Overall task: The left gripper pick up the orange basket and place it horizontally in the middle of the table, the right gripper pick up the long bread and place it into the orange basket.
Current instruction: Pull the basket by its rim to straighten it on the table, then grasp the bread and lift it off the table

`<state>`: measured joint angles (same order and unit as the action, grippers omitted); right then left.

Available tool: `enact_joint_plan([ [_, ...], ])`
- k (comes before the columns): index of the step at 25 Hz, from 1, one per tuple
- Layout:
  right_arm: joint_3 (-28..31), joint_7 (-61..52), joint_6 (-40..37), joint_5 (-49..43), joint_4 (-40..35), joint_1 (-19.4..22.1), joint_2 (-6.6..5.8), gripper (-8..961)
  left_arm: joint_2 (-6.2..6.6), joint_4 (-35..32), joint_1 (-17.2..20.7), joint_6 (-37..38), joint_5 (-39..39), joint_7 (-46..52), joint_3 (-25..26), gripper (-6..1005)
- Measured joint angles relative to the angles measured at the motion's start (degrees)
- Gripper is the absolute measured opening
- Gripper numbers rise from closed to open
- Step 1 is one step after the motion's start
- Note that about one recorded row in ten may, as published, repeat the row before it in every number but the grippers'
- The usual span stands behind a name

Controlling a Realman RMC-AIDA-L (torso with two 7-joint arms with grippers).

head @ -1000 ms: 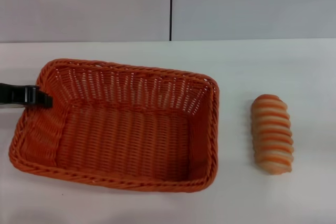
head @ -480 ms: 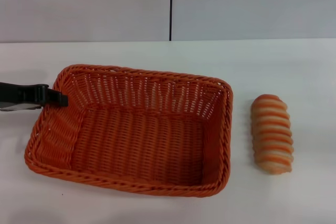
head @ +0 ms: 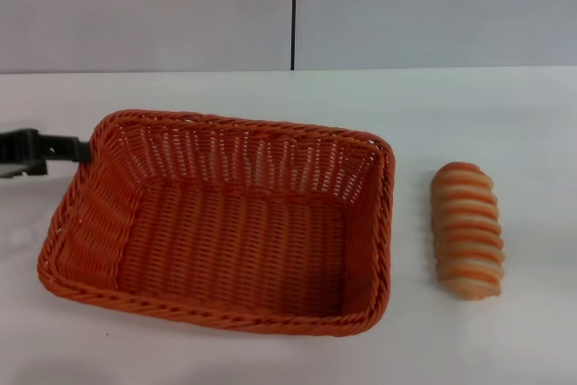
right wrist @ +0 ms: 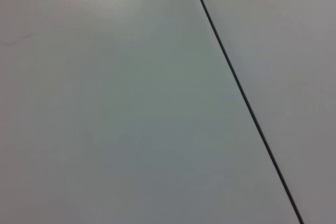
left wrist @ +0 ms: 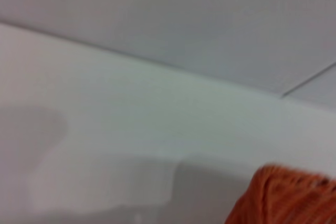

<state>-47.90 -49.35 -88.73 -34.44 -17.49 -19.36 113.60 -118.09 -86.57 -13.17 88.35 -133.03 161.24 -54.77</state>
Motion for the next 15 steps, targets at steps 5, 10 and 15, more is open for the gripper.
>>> enact_joint_plan([
  [5, -0.1, -5.5, 3.9, -1.4, -1.7, 1.6, -0.11, 694, 0.10, 2.7, -0.1, 1.2, 9.6, -7.1, 9.3, 695],
  [10, 2.4, -21.6, 17.1, -15.5, -16.6, 6.4, -0.26, 694, 0.08, 12.1, 0.1, 3.2, 25.2, -22.3, 20.8, 767],
  [15, 11.9, -48.4, 21.3, -46.4, -32.2, 6.6, -0.21, 694, -0.04, 21.0, 1.0, 3.8, 33.9, -37.8, 25.9, 765],
])
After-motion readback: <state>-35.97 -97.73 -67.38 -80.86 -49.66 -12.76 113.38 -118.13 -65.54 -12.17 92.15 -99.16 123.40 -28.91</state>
